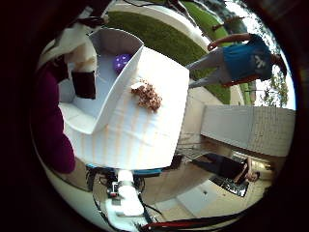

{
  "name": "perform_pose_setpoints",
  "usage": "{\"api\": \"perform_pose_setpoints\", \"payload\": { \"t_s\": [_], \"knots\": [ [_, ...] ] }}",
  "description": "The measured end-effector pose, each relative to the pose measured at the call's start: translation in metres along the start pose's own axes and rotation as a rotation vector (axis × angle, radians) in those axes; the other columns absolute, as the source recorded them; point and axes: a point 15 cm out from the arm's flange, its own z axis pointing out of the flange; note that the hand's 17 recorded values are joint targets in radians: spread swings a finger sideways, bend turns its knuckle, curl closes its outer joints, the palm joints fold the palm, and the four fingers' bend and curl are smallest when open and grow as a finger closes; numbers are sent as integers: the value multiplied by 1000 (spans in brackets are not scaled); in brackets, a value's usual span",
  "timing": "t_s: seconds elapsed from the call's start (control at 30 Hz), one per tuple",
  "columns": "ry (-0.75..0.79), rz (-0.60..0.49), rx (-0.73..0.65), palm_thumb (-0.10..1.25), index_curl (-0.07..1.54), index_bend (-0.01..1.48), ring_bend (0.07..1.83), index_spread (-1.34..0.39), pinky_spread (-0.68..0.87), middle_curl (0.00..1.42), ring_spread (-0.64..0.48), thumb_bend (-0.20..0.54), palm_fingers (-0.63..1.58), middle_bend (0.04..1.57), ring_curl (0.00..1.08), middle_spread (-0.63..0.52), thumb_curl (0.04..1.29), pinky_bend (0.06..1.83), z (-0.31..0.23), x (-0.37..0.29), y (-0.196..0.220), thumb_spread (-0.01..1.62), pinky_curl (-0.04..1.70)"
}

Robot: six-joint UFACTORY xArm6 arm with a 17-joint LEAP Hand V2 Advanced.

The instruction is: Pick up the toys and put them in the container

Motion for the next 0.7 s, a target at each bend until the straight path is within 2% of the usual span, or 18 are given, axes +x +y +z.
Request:
{"api": "perform_pose_setpoints", "payload": {
  "t_s": [0.23,0.3,0.43,0.53,0.57,0.6,0.63,0.7],
  "knots": [
    [-3,-32,16,957,1104,717,1611,-995,120,1116,-107,-18,654,1324,829,-243,751,1651,51,-26,-49,1094,792],
    [-3,-37,19,879,1160,700,1626,-998,118,1110,-103,-41,624,1336,823,-239,739,1642,66,-32,-60,1105,811],
    [-4,-35,-5,854,1188,704,1557,-976,145,1055,-65,-30,653,1297,774,-210,702,1561,96,-34,-71,1129,801],
    [-2,-34,-25,842,1157,638,1427,-910,197,943,-15,-28,579,1127,705,-167,664,1475,108,-30,-72,1150,773],
    [-2,-39,-38,826,1124,506,1412,-852,214,895,10,-31,307,968,705,-155,650,1480,113,-30,-70,1158,793],
    [-1,-42,-46,825,1112,488,1401,-834,224,877,17,-29,281,936,702,-150,645,1467,115,-29,-69,1160,792],
    [-1,-44,-53,811,1073,432,1310,-791,251,814,69,-33,40,792,667,-129,633,1422,117,-28,-69,1162,775],
    [-3,-59,-76,806,988,374,1137,-728,305,699,139,-27,-143,607,577,-83,614,1307,122,-26,-65,1162,705]
  ]
}}
